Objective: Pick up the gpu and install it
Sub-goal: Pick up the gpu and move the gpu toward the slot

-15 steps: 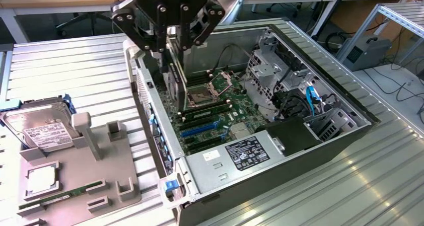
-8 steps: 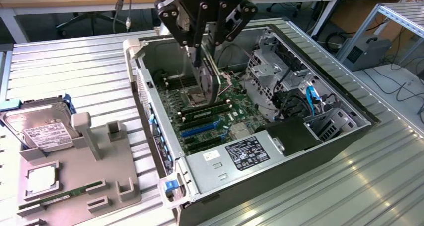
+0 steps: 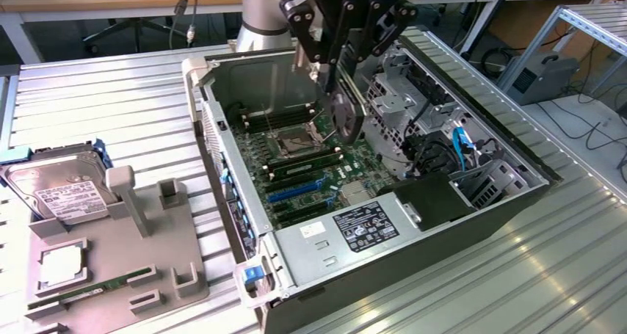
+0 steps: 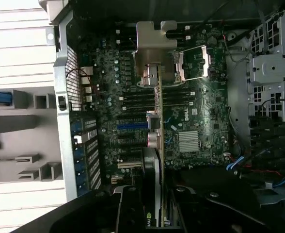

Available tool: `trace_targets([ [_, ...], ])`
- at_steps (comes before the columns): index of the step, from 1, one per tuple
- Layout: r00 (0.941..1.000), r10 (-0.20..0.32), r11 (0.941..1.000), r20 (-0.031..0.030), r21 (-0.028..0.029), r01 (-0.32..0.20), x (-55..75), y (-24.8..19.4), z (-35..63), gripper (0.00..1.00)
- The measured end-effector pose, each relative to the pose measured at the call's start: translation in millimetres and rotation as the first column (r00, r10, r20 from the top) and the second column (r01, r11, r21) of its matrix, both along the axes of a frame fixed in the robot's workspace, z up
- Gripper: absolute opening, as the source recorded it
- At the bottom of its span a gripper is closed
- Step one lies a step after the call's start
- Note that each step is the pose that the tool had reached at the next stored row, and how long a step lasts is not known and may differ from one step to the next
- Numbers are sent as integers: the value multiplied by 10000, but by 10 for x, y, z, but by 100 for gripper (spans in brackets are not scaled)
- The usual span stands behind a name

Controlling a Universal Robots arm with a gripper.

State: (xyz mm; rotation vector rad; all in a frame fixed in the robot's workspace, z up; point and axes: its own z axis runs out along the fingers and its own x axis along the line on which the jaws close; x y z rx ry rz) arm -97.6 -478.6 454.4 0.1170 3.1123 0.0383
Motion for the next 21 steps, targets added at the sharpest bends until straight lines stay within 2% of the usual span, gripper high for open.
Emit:
trace_targets([
  [8,10000,2,10000,0,0,-2,397,3,0,27],
  [10,10000,5,10000,0,0,-5,589,5,0,27],
  [12,10000,6,10000,0,0,-6,635,5,0,27],
  [17,10000,9,10000,0,0,-9,642,6,0,27],
  [21,10000,8,10000,0,0,-8,728,6,0,27],
])
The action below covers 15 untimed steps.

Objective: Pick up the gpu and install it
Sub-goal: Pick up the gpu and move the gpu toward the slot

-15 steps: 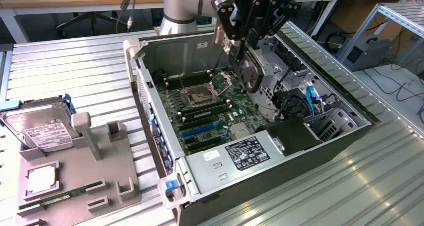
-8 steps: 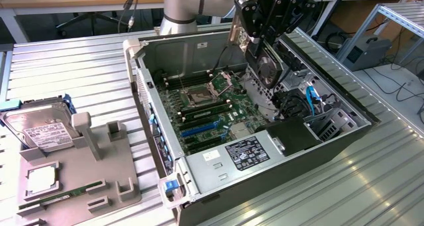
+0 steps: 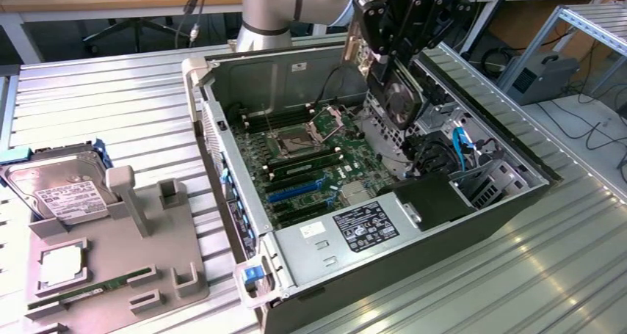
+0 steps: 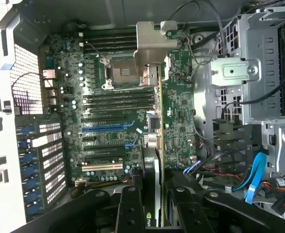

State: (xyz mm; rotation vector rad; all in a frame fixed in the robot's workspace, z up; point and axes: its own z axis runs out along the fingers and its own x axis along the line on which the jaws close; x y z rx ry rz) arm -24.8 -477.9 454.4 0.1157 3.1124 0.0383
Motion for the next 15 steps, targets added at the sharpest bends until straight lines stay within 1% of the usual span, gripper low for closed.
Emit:
trace_targets([
  [2,10000,-1,10000,1,1,1,88,0,0,27],
  [3,10000,0,10000,0,0,0,153,0,0,27],
  [7,10000,0,10000,1,0,0,293,1,0,27],
  [15,10000,0,10000,0,0,0,331,1,0,27],
])
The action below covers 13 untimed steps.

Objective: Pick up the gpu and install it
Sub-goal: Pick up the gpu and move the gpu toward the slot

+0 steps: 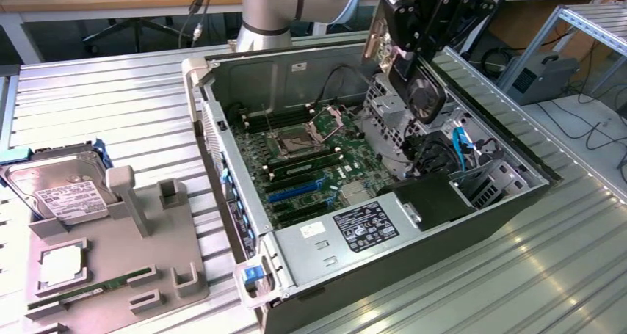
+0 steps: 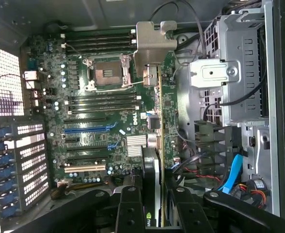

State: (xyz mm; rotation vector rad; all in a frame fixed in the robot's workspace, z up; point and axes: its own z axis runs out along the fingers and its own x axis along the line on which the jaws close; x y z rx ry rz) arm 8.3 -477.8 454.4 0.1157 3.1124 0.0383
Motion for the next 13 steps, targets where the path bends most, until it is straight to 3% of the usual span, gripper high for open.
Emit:
trace_targets([
  [7,10000,0,10000,0,1,0,44,0,0,27],
  [13,10000,0,10000,0,1,0,175,1,0,27],
])
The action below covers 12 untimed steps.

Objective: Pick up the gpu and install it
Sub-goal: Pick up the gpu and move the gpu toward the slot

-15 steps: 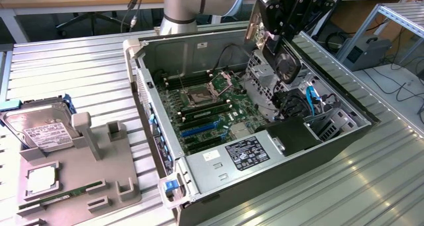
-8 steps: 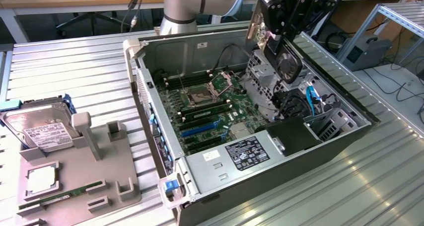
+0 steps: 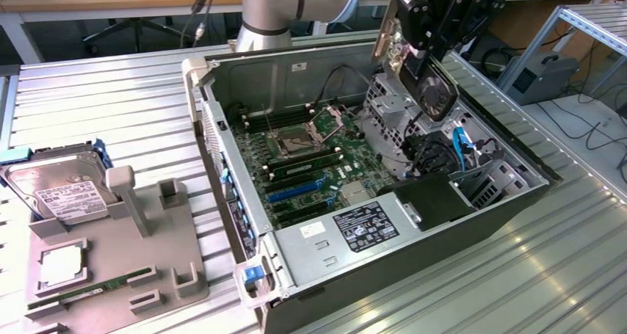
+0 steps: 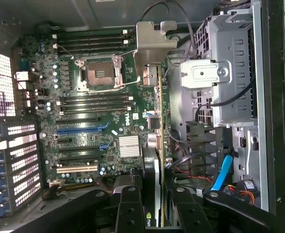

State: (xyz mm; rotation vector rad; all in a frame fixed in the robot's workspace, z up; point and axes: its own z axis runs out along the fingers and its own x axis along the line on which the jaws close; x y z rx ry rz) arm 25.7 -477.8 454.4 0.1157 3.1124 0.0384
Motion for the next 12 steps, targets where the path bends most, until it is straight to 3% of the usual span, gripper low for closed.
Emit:
trace_targets([
  [7,10000,0,10000,1,0,0,109,26,0,27],
  [11,10000,-1,10000,0,-1,1,138,78,0,27],
  [12,10000,-1,10000,0,-1,1,142,109,-1,27],
])
